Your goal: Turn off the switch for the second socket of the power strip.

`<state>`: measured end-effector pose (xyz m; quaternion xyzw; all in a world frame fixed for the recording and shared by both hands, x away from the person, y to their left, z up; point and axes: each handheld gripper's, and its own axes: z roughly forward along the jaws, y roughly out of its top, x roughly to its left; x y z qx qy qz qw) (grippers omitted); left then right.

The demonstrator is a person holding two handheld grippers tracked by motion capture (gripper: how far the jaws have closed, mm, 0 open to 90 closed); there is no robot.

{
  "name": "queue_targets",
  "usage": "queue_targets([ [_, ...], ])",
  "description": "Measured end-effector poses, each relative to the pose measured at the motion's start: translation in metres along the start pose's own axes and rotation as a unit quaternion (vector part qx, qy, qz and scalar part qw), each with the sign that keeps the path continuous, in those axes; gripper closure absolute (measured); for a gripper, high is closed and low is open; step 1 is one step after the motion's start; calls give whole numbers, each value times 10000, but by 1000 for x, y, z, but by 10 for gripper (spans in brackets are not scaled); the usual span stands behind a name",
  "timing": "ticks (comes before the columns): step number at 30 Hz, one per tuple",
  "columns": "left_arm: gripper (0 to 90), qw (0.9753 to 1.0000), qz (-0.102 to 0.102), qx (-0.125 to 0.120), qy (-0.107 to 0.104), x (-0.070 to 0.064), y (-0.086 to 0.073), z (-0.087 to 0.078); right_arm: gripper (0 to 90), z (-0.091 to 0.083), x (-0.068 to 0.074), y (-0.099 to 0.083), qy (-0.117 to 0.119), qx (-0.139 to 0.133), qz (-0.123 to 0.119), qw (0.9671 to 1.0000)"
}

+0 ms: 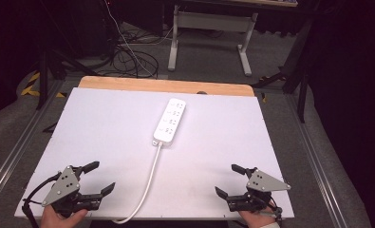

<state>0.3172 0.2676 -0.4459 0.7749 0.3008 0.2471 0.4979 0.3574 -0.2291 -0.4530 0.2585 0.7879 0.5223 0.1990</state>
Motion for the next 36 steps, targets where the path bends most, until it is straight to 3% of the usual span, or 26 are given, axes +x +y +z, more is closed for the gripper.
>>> queue_targets([
  [16, 163, 9999, 42, 36, 144, -1, 1, -1, 99, 1, 1, 0, 41, -26, -21, 10000],
  [23, 172, 9996, 159, 94, 211, -2, 3, -2, 99, 1, 0, 0, 54, -25, -5, 10000],
  [31, 202, 9998, -77, 161, 11, -1, 9, -1, 99, 2, 1, 0, 68, -7, -1, 10000],
  [36, 275, 9992, 249, 310, 13, -5, 18, 5, 99, 3, 2, 0, 69, 19, -10, 10000],
])
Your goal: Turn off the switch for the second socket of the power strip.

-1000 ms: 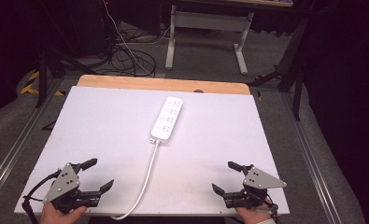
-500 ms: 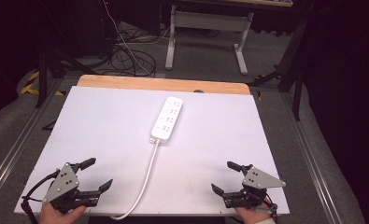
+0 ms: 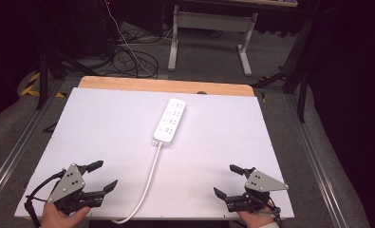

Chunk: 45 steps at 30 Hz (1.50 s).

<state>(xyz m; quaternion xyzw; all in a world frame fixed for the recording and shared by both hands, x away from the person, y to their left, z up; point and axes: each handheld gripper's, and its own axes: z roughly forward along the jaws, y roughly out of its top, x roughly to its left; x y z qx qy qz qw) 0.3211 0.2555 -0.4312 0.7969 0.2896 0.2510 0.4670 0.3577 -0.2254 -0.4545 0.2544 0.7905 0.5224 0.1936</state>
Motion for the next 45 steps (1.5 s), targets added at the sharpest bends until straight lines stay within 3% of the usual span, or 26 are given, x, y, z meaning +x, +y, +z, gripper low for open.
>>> queue_targets([
  [9, 307, 9999, -39, -19, -149, 3, 22, 8, 99, 1, 0, -1, 9, 9, 11, 10000],
  [19, 326, 9995, -124, -34, -286, 9, 32, 15, 99, 1, 0, -1, 18, 52, 0, 10000],
  [24, 471, 9992, -112, -11, -380, 11, 38, 16, 99, 2, 0, -1, 20, 67, -15, 10000],
  [27, 660, 9993, -155, 54, -340, 14, 45, 19, 99, 2, 0, -1, 35, 66, -7, 10000],
  [31, 884, 9979, -330, 60, -551, 21, 55, 27, 99, 2, 1, -1, 23, 70, -9, 10000],
  [37, 899, 9970, -308, 146, -698, 28, 69, 42, 99, 2, 0, -1, 47, 66, -6, 10000],
  [45, 899, 9964, -396, 230, -715, 40, 81, 62, 99, 2, 0, -1, 59, 73, -3, 10000],
])
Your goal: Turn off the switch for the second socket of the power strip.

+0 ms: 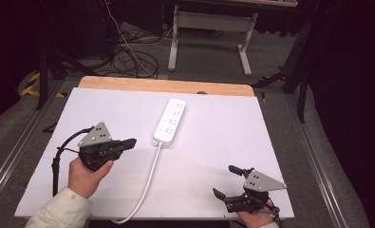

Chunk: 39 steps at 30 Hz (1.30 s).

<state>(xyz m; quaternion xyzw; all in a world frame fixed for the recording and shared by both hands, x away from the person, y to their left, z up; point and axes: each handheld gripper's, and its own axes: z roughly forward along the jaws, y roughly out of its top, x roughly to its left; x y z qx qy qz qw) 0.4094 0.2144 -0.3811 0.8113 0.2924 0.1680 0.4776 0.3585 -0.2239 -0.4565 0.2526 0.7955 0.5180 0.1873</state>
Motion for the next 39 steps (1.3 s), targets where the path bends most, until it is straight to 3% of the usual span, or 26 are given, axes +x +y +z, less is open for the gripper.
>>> queue_targets([
  [13, 900, 9999, -86, 69, 37, 23, 14, 35, 99, 2, -1, -1, 46, 20, 50, 10000],
  [18, 900, 9997, -166, 152, -36, 27, 20, 52, 99, 2, -2, -2, 75, 37, 67, 9999],
  [30, 900, 9991, -79, 380, 142, 32, 27, 83, 99, 2, -3, -2, 119, 47, 71, 9999],
  [39, 900, 9977, -378, 495, 249, 40, 30, 104, 99, 1, -3, -3, 149, 37, 93, 9998],
])
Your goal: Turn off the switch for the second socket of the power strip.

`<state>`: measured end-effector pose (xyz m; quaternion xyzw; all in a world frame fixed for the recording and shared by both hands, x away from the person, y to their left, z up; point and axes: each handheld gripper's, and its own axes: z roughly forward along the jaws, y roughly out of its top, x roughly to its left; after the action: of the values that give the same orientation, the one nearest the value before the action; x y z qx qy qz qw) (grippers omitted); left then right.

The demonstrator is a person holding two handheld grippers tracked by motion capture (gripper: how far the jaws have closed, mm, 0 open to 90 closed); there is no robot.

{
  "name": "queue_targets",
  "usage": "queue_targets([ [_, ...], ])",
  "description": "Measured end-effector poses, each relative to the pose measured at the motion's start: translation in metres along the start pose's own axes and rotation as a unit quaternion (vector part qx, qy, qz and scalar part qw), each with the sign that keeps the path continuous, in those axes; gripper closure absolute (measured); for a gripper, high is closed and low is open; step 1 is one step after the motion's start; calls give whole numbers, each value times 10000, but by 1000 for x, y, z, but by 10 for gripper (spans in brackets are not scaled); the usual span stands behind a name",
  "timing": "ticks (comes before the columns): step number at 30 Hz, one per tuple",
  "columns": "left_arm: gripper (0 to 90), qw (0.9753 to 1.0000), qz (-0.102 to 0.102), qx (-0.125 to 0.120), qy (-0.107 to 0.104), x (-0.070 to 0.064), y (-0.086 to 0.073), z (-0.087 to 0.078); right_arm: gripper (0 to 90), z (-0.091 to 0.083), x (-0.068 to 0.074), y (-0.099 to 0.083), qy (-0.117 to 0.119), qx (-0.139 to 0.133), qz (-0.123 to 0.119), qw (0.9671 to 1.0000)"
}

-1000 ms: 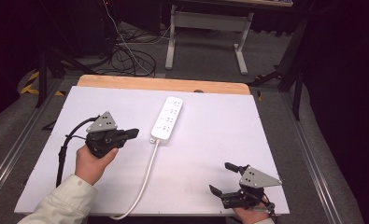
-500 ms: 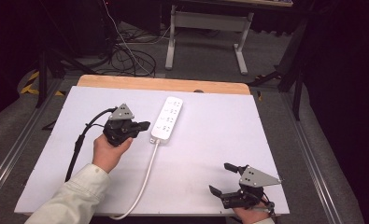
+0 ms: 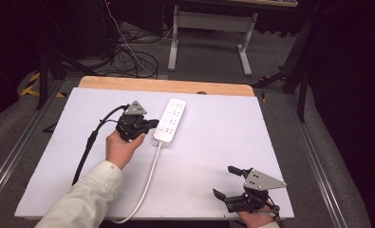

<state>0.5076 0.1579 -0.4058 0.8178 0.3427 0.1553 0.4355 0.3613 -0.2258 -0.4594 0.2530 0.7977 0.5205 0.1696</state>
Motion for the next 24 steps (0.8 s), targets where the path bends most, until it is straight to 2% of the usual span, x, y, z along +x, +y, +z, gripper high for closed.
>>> queue_targets([
  [3, 900, 10000, -26, 5, 28, 3, 0, 4, 99, 0, 0, 0, 7, -7, -1, 10000],
  [4, 900, 9999, -127, -2, -19, 5, 0, 8, 99, 0, 0, 0, 14, -16, 10, 10000],
  [13, 900, 9998, -115, 138, 105, 13, -3, 23, 99, 0, 0, 0, 48, -11, 13, 10000],
  [18, 900, 9996, -191, 51, 207, 19, -6, 33, 99, 0, 0, 0, 69, -11, 13, 10000],
  [22, 900, 9993, -311, -78, 182, 23, -7, 40, 99, 0, 0, 0, 72, -12, 17, 10000],
  [24, 900, 9993, -272, -117, 213, 25, -7, 43, 99, 0, 0, 0, 77, -14, 19, 10000],
])
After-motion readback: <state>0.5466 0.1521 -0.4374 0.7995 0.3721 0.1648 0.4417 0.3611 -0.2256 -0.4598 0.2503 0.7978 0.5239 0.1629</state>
